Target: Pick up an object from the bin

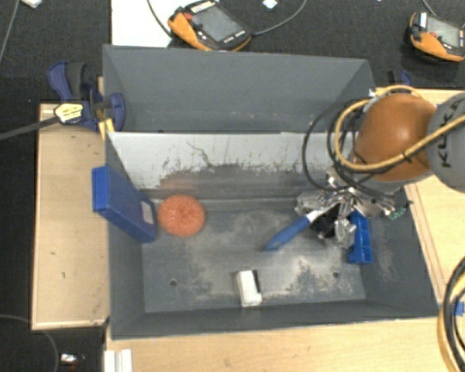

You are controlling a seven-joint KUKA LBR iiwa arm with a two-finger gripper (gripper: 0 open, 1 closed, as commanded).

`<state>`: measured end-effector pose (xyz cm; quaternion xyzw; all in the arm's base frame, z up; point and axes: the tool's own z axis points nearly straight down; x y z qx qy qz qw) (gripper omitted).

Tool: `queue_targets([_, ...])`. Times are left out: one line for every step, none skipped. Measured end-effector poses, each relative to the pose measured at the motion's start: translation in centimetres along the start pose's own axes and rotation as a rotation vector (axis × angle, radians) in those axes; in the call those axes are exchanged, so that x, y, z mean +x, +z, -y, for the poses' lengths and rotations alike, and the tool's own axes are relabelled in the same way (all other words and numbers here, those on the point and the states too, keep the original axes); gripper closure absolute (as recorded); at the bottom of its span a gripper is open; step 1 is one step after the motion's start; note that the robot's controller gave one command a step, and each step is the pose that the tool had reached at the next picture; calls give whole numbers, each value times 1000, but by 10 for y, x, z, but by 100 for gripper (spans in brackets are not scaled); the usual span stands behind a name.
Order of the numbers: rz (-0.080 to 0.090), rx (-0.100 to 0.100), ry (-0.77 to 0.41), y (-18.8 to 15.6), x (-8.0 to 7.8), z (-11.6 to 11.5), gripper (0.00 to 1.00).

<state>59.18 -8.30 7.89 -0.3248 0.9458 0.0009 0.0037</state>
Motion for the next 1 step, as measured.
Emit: queue_targets([0, 0, 3, -23, 0, 0, 100])
